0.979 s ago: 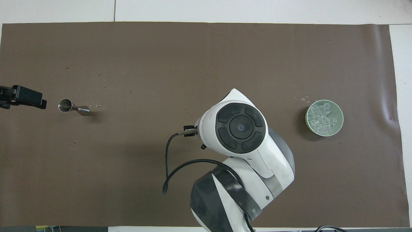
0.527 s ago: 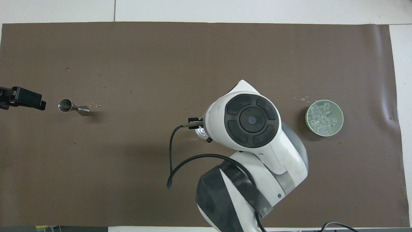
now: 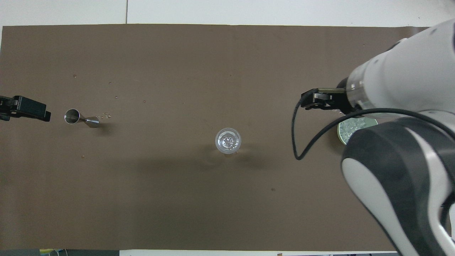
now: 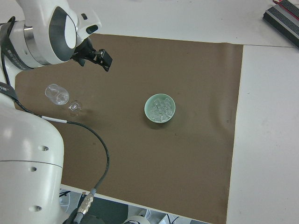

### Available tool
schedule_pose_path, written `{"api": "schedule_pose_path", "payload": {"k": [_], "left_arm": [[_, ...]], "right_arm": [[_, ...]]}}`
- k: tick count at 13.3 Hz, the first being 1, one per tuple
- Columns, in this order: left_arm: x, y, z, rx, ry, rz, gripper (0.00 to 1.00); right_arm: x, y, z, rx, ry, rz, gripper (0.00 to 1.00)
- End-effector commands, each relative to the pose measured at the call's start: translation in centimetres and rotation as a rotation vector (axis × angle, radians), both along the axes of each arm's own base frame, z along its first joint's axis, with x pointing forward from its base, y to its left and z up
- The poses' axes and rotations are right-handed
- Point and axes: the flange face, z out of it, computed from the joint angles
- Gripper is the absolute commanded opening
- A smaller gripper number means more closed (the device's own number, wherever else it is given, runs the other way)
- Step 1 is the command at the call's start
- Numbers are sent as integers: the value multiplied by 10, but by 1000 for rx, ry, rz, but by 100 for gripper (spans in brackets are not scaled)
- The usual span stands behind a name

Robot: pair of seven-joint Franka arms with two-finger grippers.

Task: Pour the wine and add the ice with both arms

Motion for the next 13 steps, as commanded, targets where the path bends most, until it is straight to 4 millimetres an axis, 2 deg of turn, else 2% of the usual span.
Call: {"api": "schedule_pose_path", "payload": {"k": [1, 4, 6, 8, 13], "left_arm": [[-6, 3, 1, 16, -13, -7, 100], [-6, 3, 1, 16, -13, -7, 100], [-6, 3, 1, 18, -13, -7, 100], [-7, 3, 1, 16, -12, -7, 100], [-7, 3, 1, 16, -12, -7, 100]], "right_arm": [[-11, -64, 12, 3, 47, 17, 100], [-20, -139, 11, 7, 95, -26, 100], [-23, -162, 11, 10, 105, 42, 100], [-31, -188, 19, 22, 150, 3, 100], [-32, -190, 23, 23, 163, 7, 100]]}}
